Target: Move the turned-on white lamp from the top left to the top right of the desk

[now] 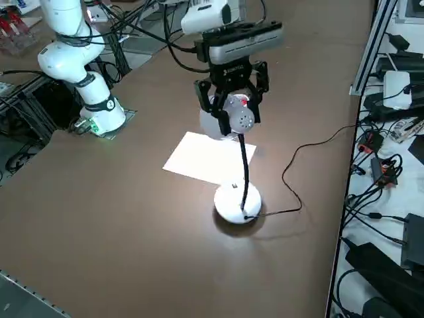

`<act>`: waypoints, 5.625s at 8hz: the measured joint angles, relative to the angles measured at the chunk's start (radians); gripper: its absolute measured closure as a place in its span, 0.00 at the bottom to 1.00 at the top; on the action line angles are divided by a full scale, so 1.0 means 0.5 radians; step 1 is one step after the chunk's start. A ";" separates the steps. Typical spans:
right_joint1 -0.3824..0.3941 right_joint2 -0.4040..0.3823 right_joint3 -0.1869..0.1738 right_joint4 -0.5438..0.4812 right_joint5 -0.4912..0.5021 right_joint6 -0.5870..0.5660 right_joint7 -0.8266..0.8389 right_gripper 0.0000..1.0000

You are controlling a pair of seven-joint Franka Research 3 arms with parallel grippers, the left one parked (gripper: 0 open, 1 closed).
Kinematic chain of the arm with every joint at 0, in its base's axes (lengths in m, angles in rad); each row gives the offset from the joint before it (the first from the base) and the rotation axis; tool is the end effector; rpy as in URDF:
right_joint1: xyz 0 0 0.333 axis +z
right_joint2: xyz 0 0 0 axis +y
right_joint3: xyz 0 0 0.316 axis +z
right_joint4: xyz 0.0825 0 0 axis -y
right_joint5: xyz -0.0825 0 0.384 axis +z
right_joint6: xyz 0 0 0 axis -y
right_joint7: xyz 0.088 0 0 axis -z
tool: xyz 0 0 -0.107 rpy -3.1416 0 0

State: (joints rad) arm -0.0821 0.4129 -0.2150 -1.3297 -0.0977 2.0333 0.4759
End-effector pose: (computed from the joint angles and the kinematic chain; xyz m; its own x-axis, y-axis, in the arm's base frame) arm 0.6839 -0.1841 0.5337 0.7156 -0.6108 0.3388 -0.6569 -0.7534 0.0291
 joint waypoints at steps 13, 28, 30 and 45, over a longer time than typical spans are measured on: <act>-0.006 -0.352 -0.007 -0.778 -0.067 0.764 -0.012 0.28; 0.035 -0.445 0.011 -0.977 -0.088 0.746 -0.011 0.11; 0.035 -0.460 0.011 -0.968 -0.088 0.736 -0.015 0.00; 0.508 -0.594 0.290 -0.282 0.176 -1.286 -0.625 0.00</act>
State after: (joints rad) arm 0.1719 0.1160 -0.0702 -1.4709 -0.0095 1.3903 0.1633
